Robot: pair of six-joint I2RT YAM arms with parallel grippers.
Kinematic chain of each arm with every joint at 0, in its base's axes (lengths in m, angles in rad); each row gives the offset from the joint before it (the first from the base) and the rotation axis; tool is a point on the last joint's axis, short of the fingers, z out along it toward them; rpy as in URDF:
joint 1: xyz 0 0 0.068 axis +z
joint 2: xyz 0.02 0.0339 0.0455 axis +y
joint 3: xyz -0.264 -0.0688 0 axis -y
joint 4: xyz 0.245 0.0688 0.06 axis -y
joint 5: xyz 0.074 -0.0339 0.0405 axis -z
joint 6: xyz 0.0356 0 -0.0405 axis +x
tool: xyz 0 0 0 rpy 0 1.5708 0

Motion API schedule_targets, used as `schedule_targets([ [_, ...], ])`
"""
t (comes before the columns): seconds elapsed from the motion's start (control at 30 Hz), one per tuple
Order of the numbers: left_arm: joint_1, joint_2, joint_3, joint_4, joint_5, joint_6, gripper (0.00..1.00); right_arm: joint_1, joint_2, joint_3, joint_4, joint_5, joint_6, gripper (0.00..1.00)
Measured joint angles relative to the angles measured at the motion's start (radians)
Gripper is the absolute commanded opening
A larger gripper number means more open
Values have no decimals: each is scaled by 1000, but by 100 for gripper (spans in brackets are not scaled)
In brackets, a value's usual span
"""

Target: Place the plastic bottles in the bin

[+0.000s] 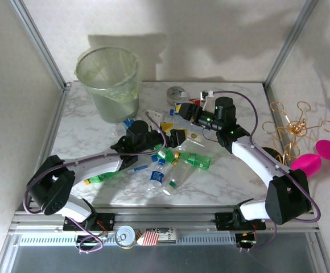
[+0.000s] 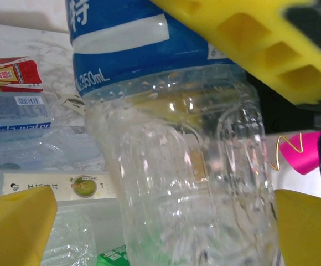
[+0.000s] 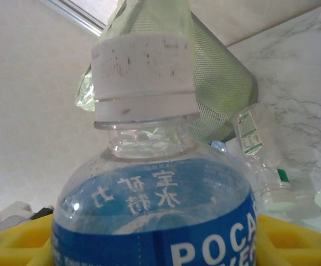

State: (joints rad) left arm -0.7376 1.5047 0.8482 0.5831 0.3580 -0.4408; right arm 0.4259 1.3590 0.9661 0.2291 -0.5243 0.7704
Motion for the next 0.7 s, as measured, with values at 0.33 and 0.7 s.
schedule_targets([
  [0.33, -8, 35, 12, 18, 24, -8, 84, 18, 0, -13, 16, 6, 1, 55],
  [0.7, -15, 35, 12, 41, 5, -28, 53, 24, 5, -21, 45, 27, 1, 55],
])
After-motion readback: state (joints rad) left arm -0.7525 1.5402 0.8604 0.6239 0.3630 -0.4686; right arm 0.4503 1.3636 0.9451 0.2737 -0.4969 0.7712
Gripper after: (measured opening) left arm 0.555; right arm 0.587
